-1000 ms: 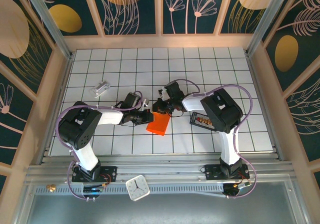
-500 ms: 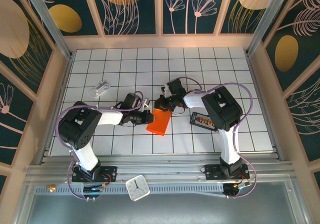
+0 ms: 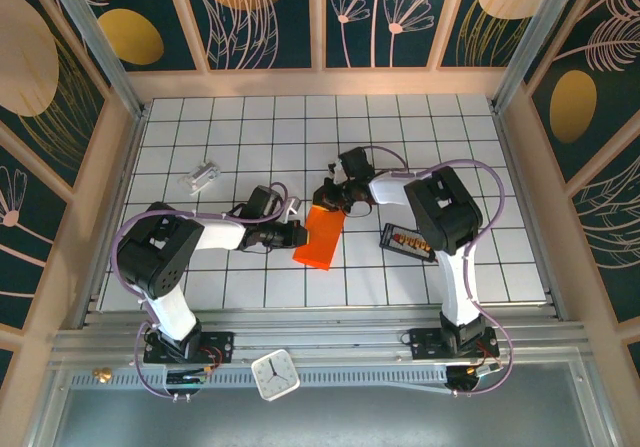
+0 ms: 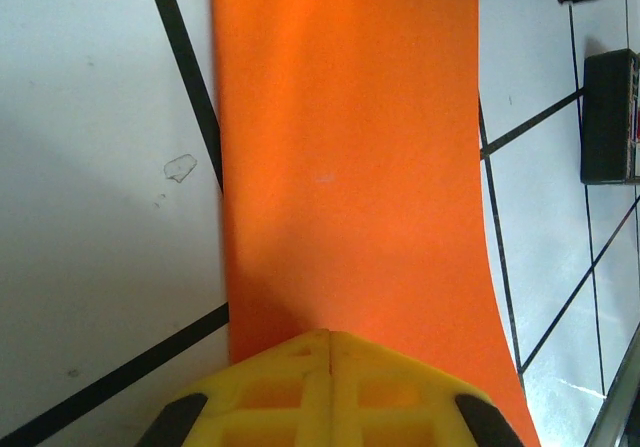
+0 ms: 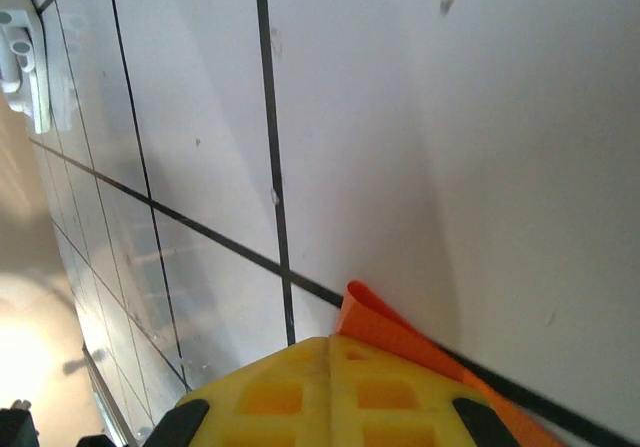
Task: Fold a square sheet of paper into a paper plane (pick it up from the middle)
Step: First fold in half a square sheet of paper at the center of the table.
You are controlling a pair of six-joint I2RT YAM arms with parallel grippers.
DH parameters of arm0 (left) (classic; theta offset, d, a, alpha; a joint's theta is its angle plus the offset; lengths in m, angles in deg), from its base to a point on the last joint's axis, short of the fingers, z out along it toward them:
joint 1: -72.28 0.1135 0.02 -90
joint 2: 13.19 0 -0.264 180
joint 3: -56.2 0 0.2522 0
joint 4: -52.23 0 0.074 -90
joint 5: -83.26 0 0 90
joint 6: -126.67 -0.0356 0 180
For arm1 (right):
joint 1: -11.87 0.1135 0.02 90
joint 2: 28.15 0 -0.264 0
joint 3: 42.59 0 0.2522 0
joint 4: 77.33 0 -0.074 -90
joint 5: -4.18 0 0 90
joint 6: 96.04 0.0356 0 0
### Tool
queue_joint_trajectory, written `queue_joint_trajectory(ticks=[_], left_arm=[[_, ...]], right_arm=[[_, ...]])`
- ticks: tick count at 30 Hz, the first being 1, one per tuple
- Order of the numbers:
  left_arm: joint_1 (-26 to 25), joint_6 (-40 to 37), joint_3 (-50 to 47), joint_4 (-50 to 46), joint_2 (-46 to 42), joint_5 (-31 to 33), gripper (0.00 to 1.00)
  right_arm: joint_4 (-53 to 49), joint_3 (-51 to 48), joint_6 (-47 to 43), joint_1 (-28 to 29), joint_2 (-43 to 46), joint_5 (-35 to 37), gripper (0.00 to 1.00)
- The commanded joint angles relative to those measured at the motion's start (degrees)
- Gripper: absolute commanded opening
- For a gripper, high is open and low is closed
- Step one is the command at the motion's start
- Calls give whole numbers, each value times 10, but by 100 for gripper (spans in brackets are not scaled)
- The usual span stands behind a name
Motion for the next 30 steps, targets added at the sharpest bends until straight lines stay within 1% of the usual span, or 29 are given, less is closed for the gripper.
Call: queue_joint_trajectory(ticks=[1,5,10,13,17,22,30], left_arm=[[-8,-13,-49,-169,44,37,0],[-8,-9,-50,-166,44,38,0],[-7,-3,-46,-164,45,41,0],[-7,-2,-44,-164,44,41,0],[-8,0,-44,-164,42,42,0],[-7,0,-43,-164,42,44,0],[-8,1,-39,-164,43,47,0]], right_arm=[[-8,25,-20,-55,-35,104,0],[-12,41,-39,-76,-16,76,0],[17,6,-51,-77,49,42,0],[33,-29,-50,-60,88,34,0],[48,-62,-48,-20,120,34,0],[51,-67,-41,25,107,27,0],[62,-71,-17,66,64,17,0]])
